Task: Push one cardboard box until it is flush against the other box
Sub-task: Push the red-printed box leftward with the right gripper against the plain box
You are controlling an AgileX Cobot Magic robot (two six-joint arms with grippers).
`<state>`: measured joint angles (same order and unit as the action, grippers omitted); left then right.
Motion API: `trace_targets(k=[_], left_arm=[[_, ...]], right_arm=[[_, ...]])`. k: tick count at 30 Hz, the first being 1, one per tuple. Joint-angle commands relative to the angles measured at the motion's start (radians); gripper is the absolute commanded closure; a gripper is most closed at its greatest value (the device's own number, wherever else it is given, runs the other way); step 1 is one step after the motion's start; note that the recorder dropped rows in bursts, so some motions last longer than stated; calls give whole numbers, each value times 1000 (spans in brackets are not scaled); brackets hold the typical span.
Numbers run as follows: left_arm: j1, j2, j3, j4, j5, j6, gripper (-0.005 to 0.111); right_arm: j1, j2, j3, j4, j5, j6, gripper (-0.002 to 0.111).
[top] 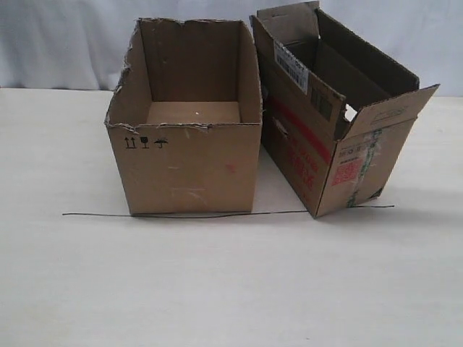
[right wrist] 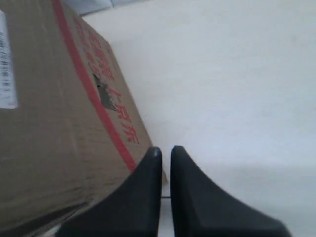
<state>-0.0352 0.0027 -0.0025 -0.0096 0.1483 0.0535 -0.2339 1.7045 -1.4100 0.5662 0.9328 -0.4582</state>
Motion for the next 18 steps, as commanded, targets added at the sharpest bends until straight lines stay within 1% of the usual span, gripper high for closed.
trace_targets(k=[1, 6, 9, 11, 18], left_arm=[[0, -3, 3, 2, -7, -4, 107], [0, -3, 3, 2, -7, -4, 107], [0, -3, 3, 2, -7, -4, 107], [0, -3, 3, -2, -11, -4, 107], [0, -3, 3, -2, -11, -4, 107]], right_arm=[[-47, 155, -33, 148, 21, -90, 103], [-13, 281, -33, 287, 56, -221, 103], [3, 333, -33, 387, 59, -236, 103], [9, 355, -33, 447, 94, -268, 103], [63, 386, -33, 462, 166, -290, 103]])
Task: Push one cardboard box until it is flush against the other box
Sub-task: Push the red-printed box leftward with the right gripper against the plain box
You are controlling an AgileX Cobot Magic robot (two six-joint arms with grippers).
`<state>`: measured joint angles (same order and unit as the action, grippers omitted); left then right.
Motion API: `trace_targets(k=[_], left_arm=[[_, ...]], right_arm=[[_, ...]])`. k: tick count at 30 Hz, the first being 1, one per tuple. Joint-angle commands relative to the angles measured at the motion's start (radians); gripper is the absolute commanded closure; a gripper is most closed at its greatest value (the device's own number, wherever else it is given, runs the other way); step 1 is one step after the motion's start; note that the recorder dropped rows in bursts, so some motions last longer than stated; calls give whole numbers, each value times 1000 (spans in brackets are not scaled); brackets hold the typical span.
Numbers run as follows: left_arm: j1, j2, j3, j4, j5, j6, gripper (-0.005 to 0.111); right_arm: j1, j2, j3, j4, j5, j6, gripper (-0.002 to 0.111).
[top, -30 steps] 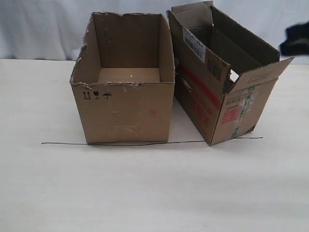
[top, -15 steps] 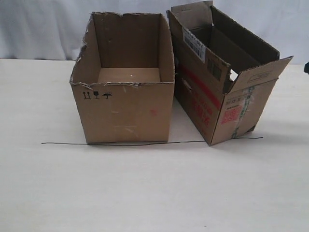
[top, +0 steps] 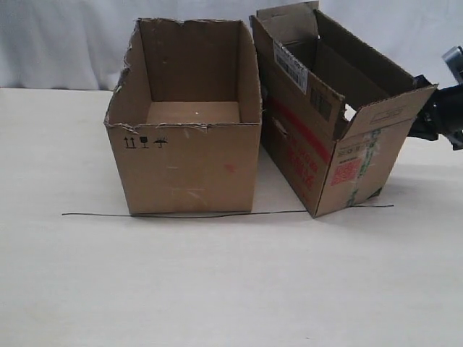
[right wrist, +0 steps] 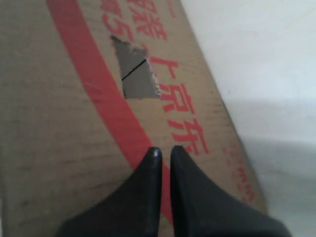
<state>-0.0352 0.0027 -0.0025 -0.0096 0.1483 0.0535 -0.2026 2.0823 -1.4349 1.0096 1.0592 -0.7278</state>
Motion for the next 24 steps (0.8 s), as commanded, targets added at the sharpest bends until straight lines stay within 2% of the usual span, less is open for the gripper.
trace_targets(k=[1, 8, 16, 24], left_arm=[[0, -3, 3, -2, -11, -4, 107], [0, -3, 3, -2, -11, -4, 107], [0, -3, 3, -2, -11, -4, 107], [0, -3, 3, -2, -11, -4, 107]], right_arm=[[42, 10, -8, 19, 40, -20, 103], [100, 10, -8, 21, 21, -14, 103], [100, 23, -8, 23, -84, 8, 103], [100, 104, -8, 138, -156, 1, 103]])
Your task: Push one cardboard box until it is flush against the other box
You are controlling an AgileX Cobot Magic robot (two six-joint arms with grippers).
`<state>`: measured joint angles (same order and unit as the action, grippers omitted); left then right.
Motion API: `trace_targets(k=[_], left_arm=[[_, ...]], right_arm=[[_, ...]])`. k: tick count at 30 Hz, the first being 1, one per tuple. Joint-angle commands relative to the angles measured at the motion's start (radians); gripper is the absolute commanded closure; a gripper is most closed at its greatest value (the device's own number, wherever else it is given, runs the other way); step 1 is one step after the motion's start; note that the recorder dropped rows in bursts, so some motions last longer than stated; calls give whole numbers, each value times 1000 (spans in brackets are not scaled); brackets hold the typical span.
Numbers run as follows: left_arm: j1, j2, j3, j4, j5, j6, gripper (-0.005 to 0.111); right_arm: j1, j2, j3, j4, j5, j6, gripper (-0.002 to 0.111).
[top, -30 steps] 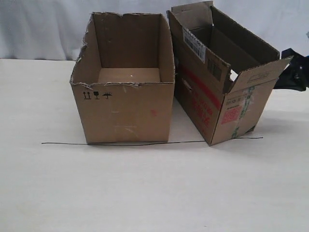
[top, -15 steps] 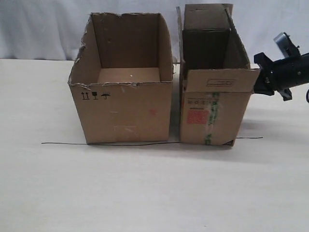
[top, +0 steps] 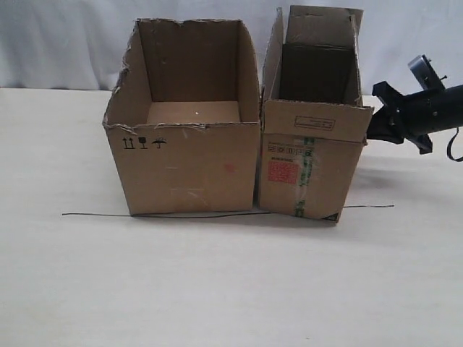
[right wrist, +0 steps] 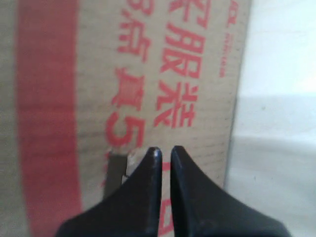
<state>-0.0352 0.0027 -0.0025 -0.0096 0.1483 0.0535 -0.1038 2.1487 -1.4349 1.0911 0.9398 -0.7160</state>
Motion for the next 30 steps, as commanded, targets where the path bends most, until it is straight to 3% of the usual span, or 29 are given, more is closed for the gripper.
trace_targets(k=[1, 30], left_arm=[[0, -3, 3, -2, -11, -4, 107], [0, -3, 3, 1, -4, -4, 107]], right_arm=[[1, 48, -8, 60, -45, -11, 103], [70, 138, -19, 157, -80, -58, 103]])
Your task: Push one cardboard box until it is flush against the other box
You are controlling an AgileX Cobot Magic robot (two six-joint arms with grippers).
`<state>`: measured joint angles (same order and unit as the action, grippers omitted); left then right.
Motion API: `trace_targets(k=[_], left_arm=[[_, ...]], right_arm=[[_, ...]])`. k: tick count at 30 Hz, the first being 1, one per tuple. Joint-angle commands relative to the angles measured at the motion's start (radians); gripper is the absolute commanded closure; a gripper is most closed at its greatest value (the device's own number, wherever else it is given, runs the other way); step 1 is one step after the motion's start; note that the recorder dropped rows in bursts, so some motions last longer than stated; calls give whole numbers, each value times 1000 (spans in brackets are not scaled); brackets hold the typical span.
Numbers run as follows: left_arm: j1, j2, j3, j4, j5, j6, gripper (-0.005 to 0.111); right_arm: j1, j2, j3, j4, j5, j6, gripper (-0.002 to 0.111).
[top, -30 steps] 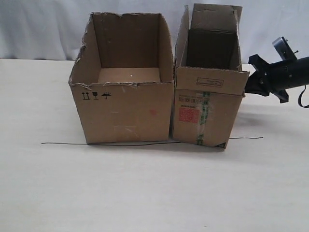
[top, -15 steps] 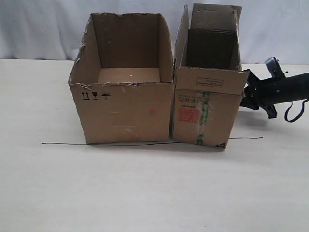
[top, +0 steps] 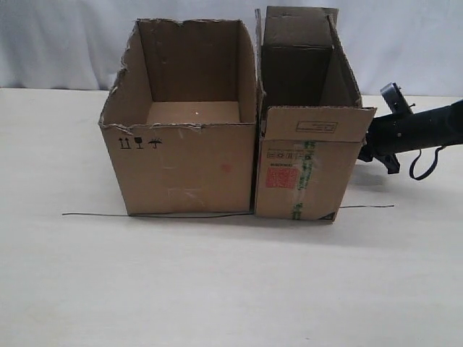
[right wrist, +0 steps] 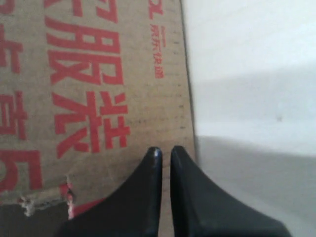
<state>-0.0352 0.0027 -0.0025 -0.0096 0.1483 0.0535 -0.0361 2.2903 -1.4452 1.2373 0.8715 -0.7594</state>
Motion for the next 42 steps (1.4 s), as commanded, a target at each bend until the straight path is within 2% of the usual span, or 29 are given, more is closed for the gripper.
trace_targets(k=[1, 35, 39, 42], left_arm=[[0, -3, 3, 1, -4, -4, 107], [0, -3, 3, 1, -6, -4, 107], [0, -3, 3, 1, -6, -4, 107], [0, -3, 3, 1, -6, -4, 107]], right_arm=[[3, -3, -9, 11, -11, -15, 103], [-11, -16, -9, 102, -14, -71, 103], [-63, -110, -9, 8, -16, -66, 103], [-96, -222, -7, -179, -18, 27, 103]])
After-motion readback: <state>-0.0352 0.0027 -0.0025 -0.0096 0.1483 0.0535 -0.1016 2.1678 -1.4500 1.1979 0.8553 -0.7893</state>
